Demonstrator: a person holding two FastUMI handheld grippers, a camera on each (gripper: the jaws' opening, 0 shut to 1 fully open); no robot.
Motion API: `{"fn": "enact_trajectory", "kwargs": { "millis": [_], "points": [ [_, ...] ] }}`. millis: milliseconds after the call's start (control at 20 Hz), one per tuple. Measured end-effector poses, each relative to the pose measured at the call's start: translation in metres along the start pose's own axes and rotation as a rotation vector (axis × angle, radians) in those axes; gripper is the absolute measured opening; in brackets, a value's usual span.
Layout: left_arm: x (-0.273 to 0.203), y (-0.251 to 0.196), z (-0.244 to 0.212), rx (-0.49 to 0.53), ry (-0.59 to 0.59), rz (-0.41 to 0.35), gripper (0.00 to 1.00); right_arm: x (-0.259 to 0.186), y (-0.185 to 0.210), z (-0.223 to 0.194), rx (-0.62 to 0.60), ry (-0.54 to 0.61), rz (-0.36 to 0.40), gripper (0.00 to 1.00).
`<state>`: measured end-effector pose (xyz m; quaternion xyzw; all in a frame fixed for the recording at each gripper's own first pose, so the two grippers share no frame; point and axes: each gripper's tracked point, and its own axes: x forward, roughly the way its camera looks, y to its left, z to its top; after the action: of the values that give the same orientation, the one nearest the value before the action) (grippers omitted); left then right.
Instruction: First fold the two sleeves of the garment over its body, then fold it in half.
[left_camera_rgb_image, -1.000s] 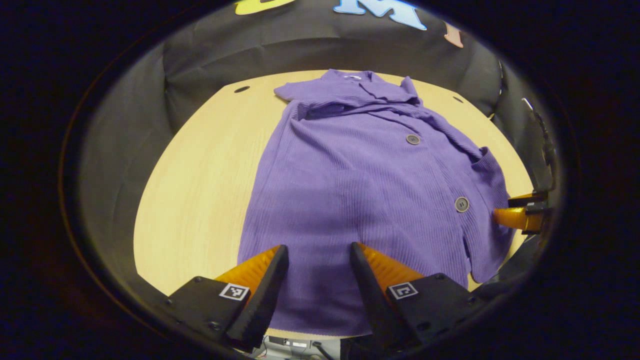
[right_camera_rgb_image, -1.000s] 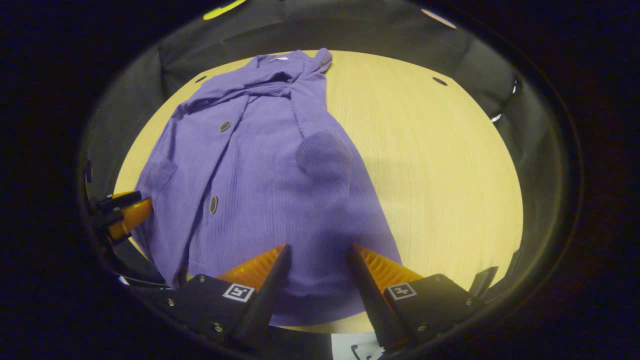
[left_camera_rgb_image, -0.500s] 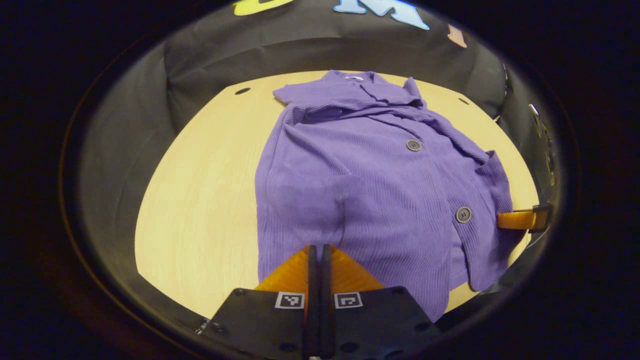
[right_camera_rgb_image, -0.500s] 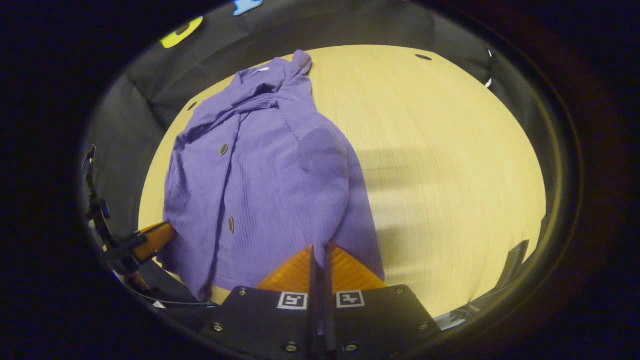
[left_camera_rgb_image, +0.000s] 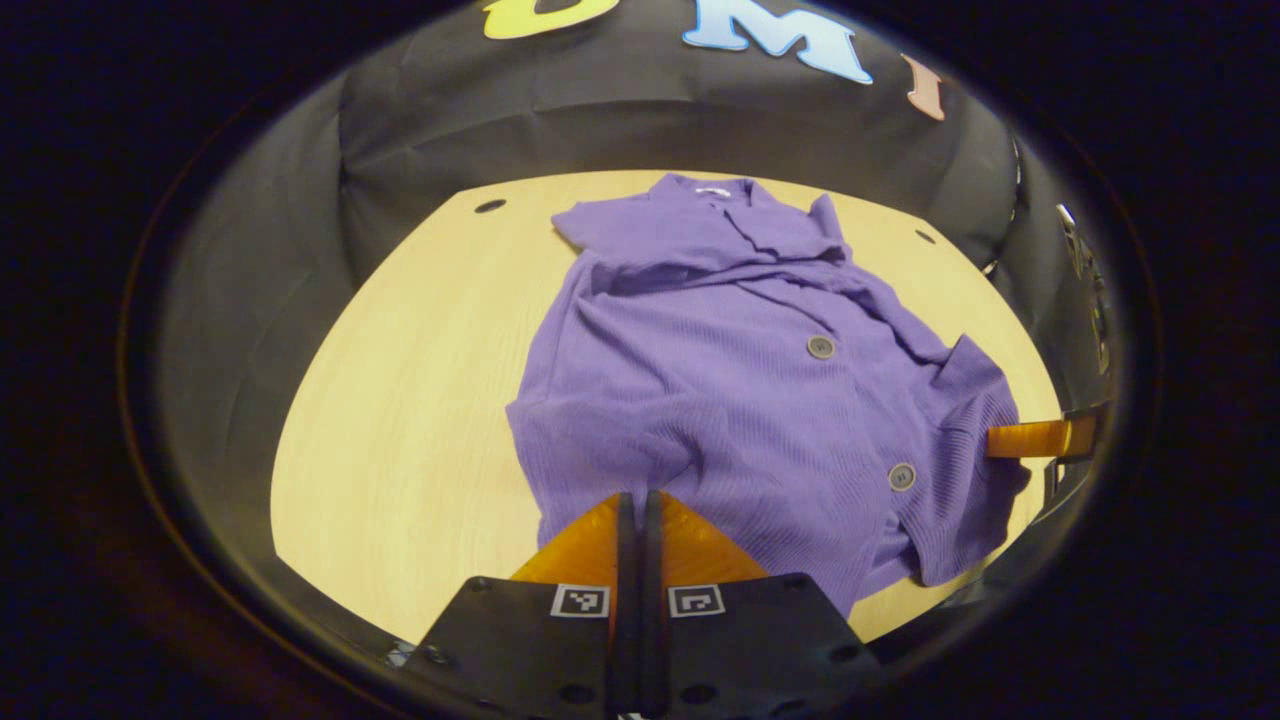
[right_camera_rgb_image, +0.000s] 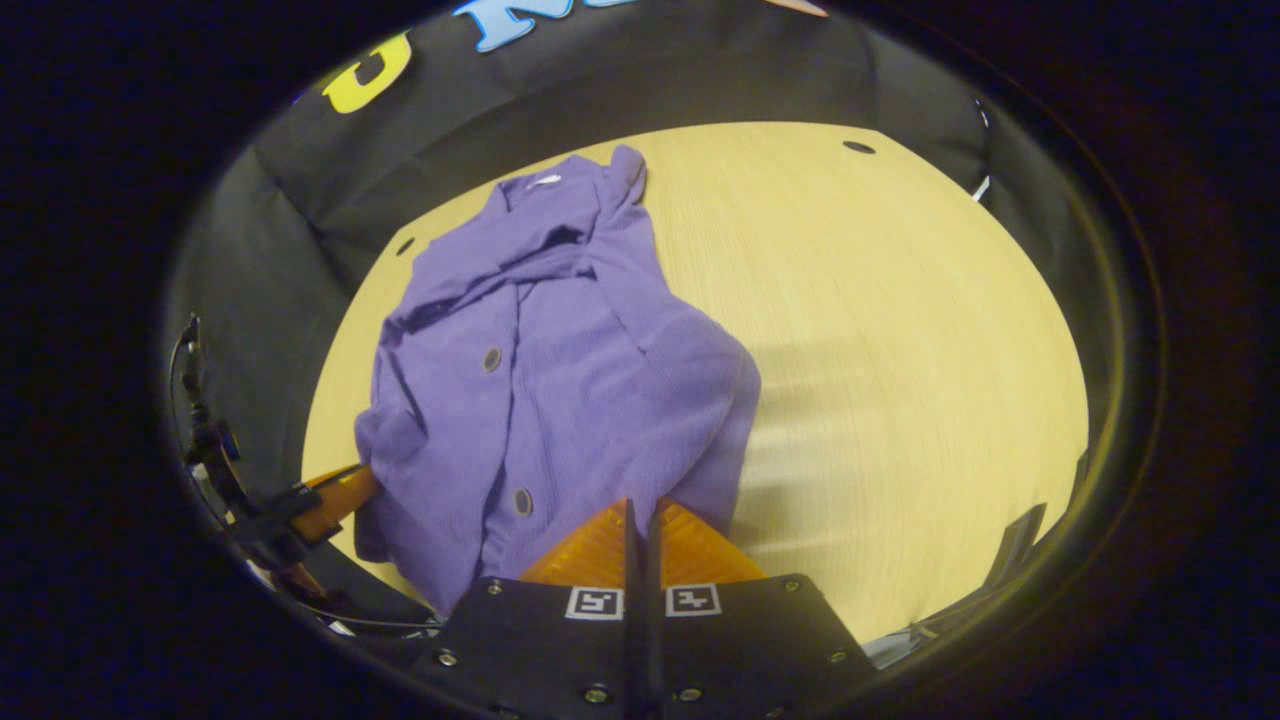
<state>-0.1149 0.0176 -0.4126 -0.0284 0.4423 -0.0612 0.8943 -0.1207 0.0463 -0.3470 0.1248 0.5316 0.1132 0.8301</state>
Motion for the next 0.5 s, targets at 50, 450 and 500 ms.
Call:
{"fn": "enact_trajectory", "kwargs": {
  "millis": [50, 450, 500],
  "points": [
    [0.0, 0.0, 0.012, -0.007, -0.017, -0.003, 0.07, -0.001, 0.004, 0.012, 0.007, -0.017, 0.01, 0.01],
    [0.024, 0.003, 0.111, -0.022, -0.11, -0.015, 0.07, 0.003, 0.025, 0.108, 0.0, -0.14, 0.065, 0.01],
    [0.029, 0.004, 0.122, -0.019, -0.119, -0.015, 0.07, 0.006, 0.026, 0.118, -0.004, -0.151, 0.069, 0.01]
  ]
}}
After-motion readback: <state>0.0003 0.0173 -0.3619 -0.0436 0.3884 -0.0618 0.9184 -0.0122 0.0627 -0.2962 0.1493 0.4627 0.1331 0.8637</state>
